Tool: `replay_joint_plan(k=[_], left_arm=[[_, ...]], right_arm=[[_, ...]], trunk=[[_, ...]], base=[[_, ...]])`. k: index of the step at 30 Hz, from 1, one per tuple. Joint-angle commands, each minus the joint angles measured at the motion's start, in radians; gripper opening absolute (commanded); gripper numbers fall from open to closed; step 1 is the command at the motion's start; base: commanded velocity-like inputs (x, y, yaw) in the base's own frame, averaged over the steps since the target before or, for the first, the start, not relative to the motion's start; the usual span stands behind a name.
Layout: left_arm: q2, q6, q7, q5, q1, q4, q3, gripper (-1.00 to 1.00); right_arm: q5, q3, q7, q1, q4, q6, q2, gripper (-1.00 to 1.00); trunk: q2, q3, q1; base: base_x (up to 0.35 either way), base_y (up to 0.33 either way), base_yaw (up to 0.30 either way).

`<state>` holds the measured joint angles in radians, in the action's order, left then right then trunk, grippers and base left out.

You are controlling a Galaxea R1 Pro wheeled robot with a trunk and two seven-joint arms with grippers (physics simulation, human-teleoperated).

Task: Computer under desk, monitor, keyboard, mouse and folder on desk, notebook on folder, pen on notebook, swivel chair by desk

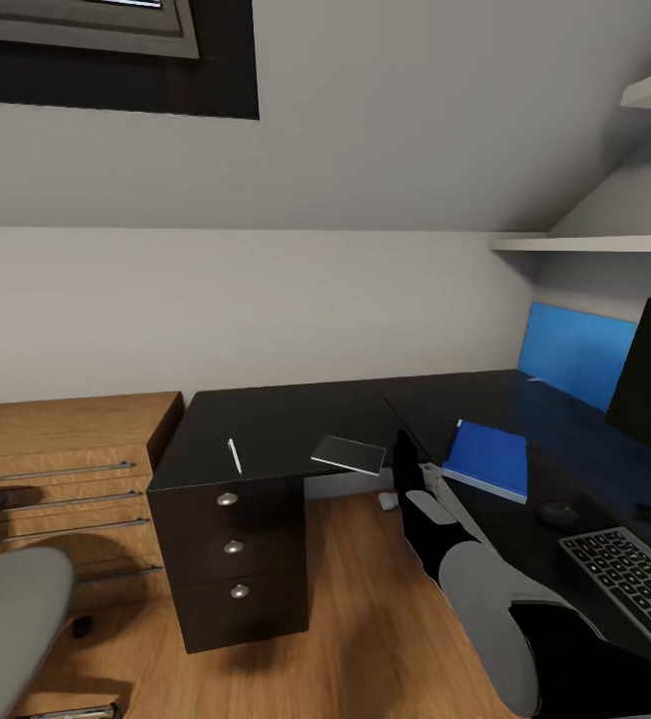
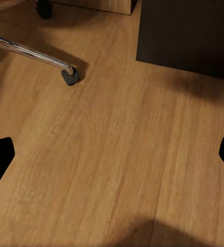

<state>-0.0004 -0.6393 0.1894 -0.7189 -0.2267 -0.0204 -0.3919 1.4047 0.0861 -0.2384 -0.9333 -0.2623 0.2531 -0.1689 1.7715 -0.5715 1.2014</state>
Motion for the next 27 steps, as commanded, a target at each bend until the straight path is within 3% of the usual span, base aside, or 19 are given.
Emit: replay_joint_plan(k=[1,27], left_arm=[[0.0,-0.001,0.01,0.001,0.0,0.0,-0.008,1.0],[0.0,-0.001,0.01,0.001,0.0,0.0,-0.008,1.0]], right_arm=[[0.006,0.008,-0.009,-0.001,0.002,-0.001,-0.001,1.0],[0.01,0.008,-0.009,-0.001,0.005,0.0,-0.004,1.0]], trunk=[[0.001,-0.001,0.0],[0.001,-0.007,0.0]], base=[[-0.003,0.001,0.0],[0.0,0.0,0.021]])
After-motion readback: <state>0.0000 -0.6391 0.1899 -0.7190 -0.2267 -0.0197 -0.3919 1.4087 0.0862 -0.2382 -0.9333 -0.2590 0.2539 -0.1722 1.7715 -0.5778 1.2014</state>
